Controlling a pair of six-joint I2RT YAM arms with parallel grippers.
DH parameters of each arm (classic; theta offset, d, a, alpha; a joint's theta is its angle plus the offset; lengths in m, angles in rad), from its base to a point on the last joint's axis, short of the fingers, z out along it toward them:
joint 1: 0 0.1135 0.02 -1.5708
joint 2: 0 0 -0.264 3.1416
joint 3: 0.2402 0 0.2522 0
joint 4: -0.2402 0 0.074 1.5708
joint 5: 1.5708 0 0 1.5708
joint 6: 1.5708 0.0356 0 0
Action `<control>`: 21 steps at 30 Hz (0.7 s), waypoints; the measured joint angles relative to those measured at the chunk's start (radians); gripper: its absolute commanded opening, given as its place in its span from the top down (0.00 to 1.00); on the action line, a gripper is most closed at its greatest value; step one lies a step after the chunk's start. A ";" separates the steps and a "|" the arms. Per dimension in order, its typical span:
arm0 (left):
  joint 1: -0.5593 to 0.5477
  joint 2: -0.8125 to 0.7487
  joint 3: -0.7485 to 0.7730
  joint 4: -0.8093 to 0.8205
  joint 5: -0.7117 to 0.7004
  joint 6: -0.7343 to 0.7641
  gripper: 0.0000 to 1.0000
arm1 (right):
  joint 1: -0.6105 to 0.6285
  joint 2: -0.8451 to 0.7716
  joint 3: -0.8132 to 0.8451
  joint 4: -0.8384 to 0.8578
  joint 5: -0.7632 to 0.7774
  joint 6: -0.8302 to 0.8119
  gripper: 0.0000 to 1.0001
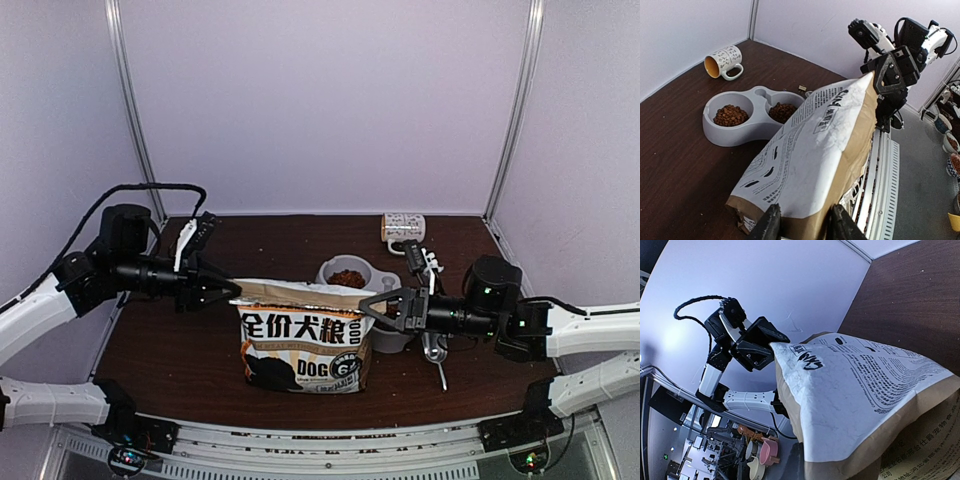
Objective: Serve the pet food
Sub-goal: Press the seal on the pet food bag.
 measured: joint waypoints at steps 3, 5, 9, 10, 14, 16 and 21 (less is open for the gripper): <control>0.002 0.016 0.000 0.010 0.032 0.003 0.71 | 0.000 0.000 0.000 0.000 0.000 0.000 1.00; 0.005 0.024 0.000 0.015 0.050 0.005 0.83 | 0.000 0.000 0.000 0.000 0.000 0.000 1.00; 0.007 0.048 0.000 0.022 0.085 0.010 1.00 | -0.001 0.000 0.000 0.002 0.001 0.000 1.00; 0.008 0.052 0.000 0.023 0.093 0.014 1.00 | -0.003 0.000 0.000 0.003 0.004 0.000 1.00; 0.008 0.049 -0.004 0.034 0.097 0.011 1.00 | -0.005 -0.017 -0.034 0.040 0.015 0.001 1.00; 0.006 0.037 -0.016 0.046 0.094 0.007 1.00 | -0.002 -0.028 -0.051 0.060 0.019 0.000 1.00; 0.000 0.006 -0.049 0.071 0.113 -0.005 1.00 | 0.006 -0.053 -0.022 -0.028 0.014 -0.063 0.69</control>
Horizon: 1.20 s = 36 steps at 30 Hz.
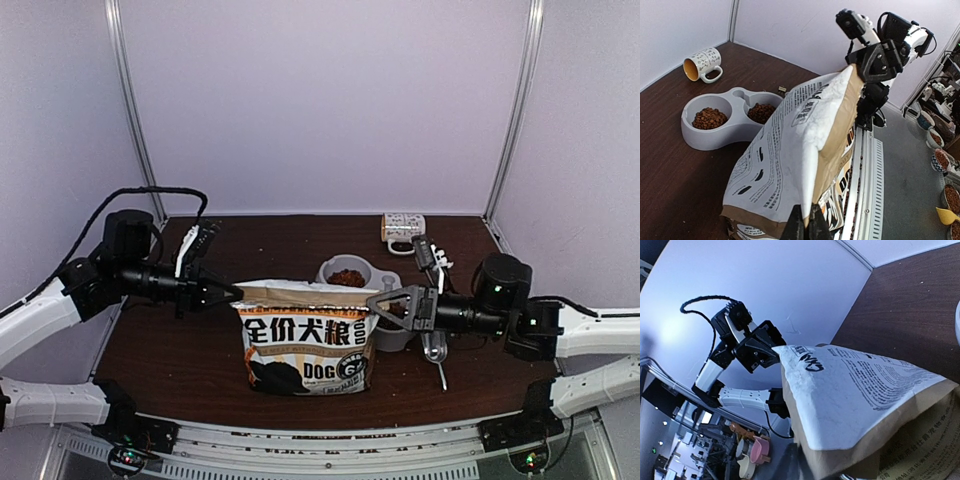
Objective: Serve the pet food
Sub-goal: Press the seal on the pet food bag.
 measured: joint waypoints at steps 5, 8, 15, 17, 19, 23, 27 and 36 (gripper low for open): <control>0.025 0.014 -0.001 0.006 0.033 -0.005 1.00 | -0.014 -0.046 0.183 -0.290 -0.032 -0.163 0.39; 0.026 0.015 -0.001 0.008 0.039 -0.008 1.00 | -0.013 -0.045 0.335 -0.505 -0.063 -0.279 0.33; 0.026 0.011 -0.010 0.020 0.055 -0.023 1.00 | -0.016 0.037 0.666 -0.770 -0.067 -0.520 0.29; 0.026 0.005 -0.018 0.031 0.056 -0.030 1.00 | -0.016 0.084 0.727 -0.819 -0.067 -0.574 0.29; 0.026 -0.002 -0.027 0.043 0.056 -0.038 1.00 | -0.016 0.152 0.789 -0.858 -0.067 -0.620 0.30; 0.026 -0.005 -0.034 0.054 0.059 -0.049 1.00 | -0.014 0.320 0.913 -0.916 -0.080 -0.697 0.30; 0.026 -0.006 -0.036 0.060 0.060 -0.053 1.00 | 0.004 0.509 1.056 -0.991 -0.092 -0.791 0.33; 0.026 -0.007 -0.037 0.060 0.062 -0.056 1.00 | 0.064 0.858 1.408 -1.170 -0.149 -0.981 0.47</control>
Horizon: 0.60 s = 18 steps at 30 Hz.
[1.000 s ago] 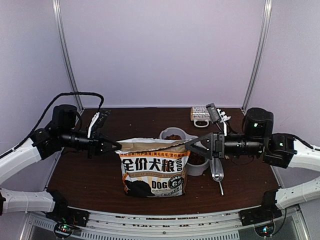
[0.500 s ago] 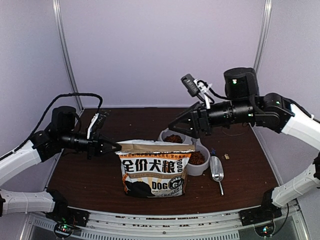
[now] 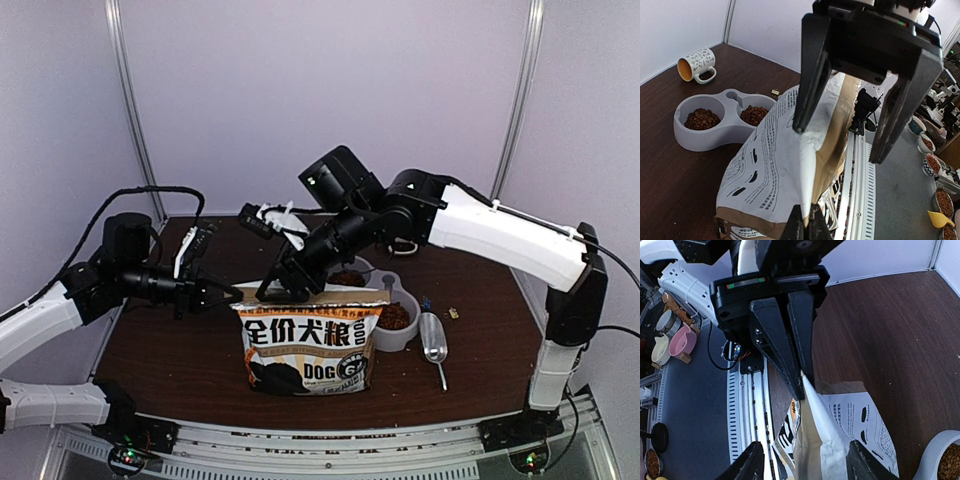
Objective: Serve the pet food
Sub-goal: Press the seal on the pet food bag.
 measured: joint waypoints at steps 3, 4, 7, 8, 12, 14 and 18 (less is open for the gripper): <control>0.000 -0.003 -0.001 -0.001 0.000 0.000 1.00 | 0.010 0.038 0.030 -0.028 0.004 -0.050 0.51; 0.000 -0.003 -0.002 -0.001 0.001 0.000 1.00 | 0.011 0.042 0.034 -0.030 0.008 -0.064 0.51; 0.000 -0.003 -0.003 0.000 0.002 0.000 1.00 | 0.011 0.050 0.050 -0.040 0.025 -0.103 0.53; 0.000 -0.003 -0.003 0.000 0.003 0.000 1.00 | 0.011 0.056 0.058 -0.046 0.030 -0.114 0.53; 0.000 -0.003 -0.003 0.000 0.005 0.000 1.00 | 0.011 0.087 0.084 -0.056 0.041 -0.151 0.51; 0.000 -0.003 -0.003 0.000 0.006 0.000 1.00 | 0.011 0.100 0.090 -0.063 0.041 -0.167 0.51; 0.000 -0.003 -0.003 0.000 0.005 0.001 1.00 | 0.011 0.142 0.143 -0.097 0.030 -0.190 0.63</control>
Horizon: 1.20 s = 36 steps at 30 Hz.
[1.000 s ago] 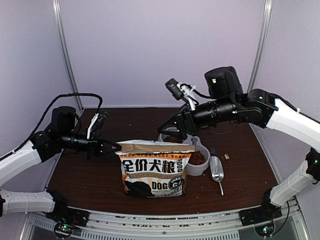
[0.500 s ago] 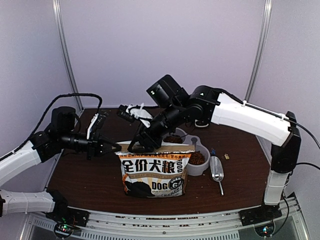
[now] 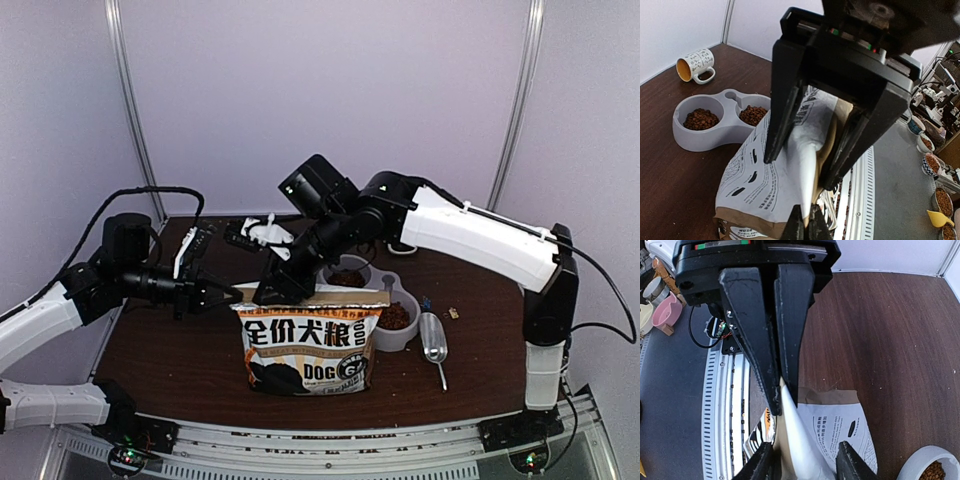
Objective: Serve the pet food
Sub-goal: Press the seal on the pet food bag.
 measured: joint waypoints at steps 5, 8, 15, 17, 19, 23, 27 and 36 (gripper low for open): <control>0.000 -0.003 0.000 -0.001 -0.001 0.000 1.00 | 0.000 0.013 0.017 -0.031 -0.003 -0.027 0.80; -0.002 -0.010 0.000 -0.013 -0.008 0.003 1.00 | 0.000 0.003 -0.008 -0.024 0.003 -0.038 0.88; -0.019 -0.016 -0.002 -0.010 -0.016 0.013 1.00 | -0.010 -0.117 -0.227 0.135 -0.006 -0.028 0.89; -0.021 -0.017 -0.002 -0.008 -0.020 0.015 1.00 | -0.020 -0.156 -0.280 0.162 -0.008 -0.024 0.89; -0.021 -0.017 -0.002 -0.004 -0.028 0.017 1.00 | -0.033 -0.193 -0.323 0.167 -0.008 -0.021 0.90; -0.021 -0.017 -0.002 -0.003 -0.043 0.023 1.00 | -0.067 -0.269 -0.402 0.144 -0.006 -0.005 0.91; -0.021 -0.019 -0.002 -0.003 -0.049 0.028 1.00 | -0.085 -0.325 -0.475 0.147 -0.006 0.014 0.92; -0.021 -0.021 -0.002 -0.003 -0.050 0.045 1.00 | -0.105 -0.423 -0.615 0.204 0.007 0.053 0.97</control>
